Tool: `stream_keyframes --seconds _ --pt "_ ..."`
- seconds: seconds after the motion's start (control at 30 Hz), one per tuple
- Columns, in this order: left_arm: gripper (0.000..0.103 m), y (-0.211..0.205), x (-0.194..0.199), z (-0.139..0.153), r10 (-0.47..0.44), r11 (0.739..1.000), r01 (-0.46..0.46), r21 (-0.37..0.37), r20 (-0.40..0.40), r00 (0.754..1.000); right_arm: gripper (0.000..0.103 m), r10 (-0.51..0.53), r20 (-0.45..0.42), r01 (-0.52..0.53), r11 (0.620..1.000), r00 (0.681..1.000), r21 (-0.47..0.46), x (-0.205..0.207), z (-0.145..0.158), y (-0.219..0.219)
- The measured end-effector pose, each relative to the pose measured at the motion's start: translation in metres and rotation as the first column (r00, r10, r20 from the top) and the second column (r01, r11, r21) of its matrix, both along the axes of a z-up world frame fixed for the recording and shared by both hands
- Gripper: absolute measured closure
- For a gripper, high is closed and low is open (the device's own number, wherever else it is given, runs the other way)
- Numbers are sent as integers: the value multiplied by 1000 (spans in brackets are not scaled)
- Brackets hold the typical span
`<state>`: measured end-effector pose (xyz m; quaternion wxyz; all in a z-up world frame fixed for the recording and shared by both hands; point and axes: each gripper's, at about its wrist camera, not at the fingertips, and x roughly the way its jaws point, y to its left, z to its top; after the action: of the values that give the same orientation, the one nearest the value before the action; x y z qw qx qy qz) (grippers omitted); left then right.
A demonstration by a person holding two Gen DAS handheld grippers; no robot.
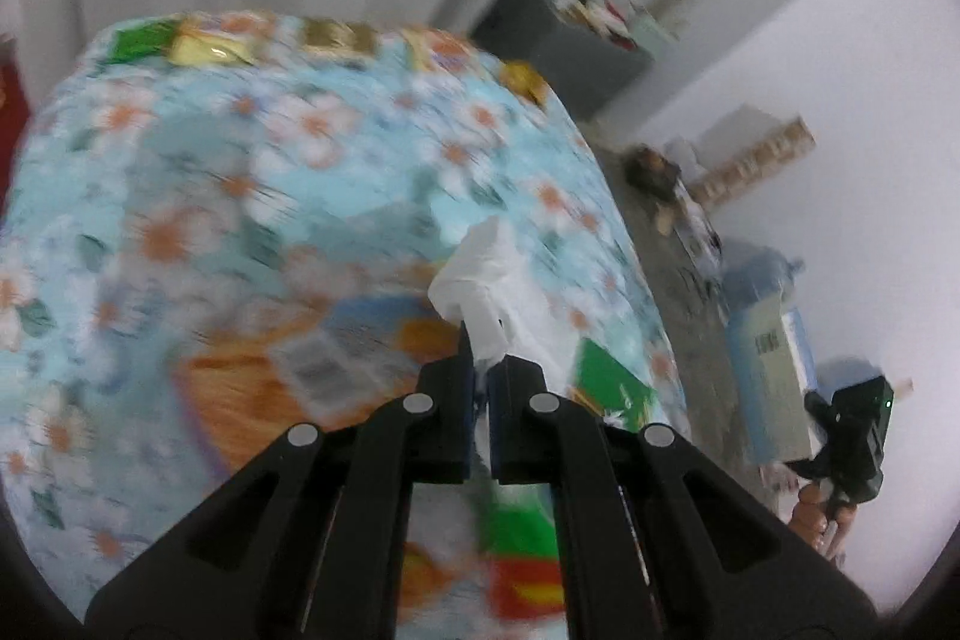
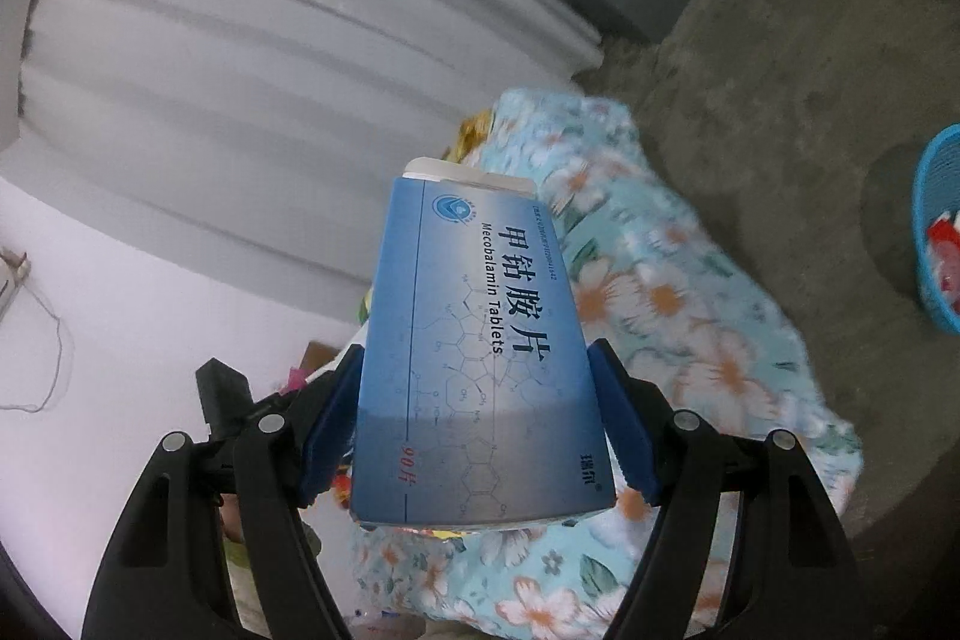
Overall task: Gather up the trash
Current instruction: 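Carry tissue and medicine box to the wastebasket and release both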
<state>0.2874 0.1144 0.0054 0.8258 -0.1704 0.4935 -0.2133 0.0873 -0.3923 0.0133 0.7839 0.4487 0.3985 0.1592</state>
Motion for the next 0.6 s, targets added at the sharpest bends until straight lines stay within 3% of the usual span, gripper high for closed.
stream_keyframes --seconds 0.2,0.33,0.5,0.6 --pt "101 29 -1 51 64 996 -72 44 173 983 31 29 3 -29 1000 1000 11 20 0 13" --pt "101 7 -11 82 3 1000 -9 26 235 972 31 -4 15 3 1000 1000 21 15 2 -1" --pt "101 -73 -32 98 -178 983 185 -10 239 955 31 -108 20 107 994 994 20 -18 1 -46" --pt "101 -145 -42 91 -301 949 313 -28 211 930 31 -213 18 213 977 977 21 -54 -2 -88"
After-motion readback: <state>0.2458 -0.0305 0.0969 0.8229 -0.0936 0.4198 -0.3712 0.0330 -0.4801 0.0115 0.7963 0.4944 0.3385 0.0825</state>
